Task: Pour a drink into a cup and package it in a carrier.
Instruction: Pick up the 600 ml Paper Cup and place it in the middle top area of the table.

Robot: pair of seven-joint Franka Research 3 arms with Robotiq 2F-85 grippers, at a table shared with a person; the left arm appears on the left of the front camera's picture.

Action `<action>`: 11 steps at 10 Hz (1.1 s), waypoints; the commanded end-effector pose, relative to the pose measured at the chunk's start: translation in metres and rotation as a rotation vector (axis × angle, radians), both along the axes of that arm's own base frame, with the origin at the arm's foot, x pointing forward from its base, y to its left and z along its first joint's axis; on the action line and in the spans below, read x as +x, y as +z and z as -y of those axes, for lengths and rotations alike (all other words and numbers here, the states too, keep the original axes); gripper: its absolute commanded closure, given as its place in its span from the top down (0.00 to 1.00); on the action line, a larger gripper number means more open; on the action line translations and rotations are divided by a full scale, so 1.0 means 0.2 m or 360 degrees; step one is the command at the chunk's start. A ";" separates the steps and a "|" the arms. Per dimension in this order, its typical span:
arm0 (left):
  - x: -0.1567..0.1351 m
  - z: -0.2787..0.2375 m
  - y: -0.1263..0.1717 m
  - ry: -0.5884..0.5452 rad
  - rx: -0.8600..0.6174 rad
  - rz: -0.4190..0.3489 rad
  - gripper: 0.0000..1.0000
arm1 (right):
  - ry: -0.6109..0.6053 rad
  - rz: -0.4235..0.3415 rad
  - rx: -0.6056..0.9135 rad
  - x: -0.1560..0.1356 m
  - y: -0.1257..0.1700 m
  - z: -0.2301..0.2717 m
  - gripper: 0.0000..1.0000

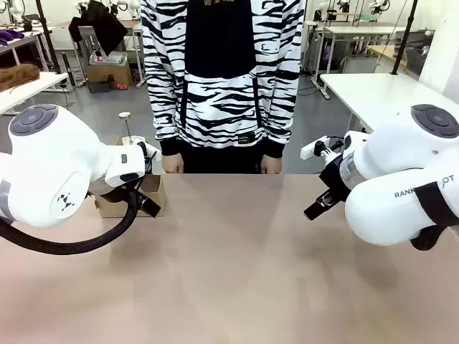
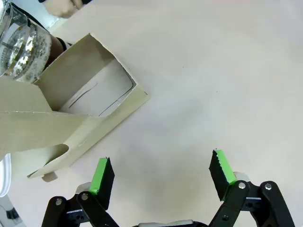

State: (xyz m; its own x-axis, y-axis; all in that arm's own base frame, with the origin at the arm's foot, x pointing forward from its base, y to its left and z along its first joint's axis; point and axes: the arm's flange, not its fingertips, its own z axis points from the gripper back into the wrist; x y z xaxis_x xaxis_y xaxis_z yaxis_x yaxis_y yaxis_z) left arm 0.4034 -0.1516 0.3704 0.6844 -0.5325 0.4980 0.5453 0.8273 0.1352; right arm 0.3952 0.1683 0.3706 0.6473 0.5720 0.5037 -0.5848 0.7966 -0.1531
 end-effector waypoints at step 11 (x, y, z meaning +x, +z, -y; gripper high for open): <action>0.00 0.00 0.00 0.0000 0.0000 0.0000 1.00 | -0.0034 0.0007 -0.0015 0.08 0.16 0.03 1.00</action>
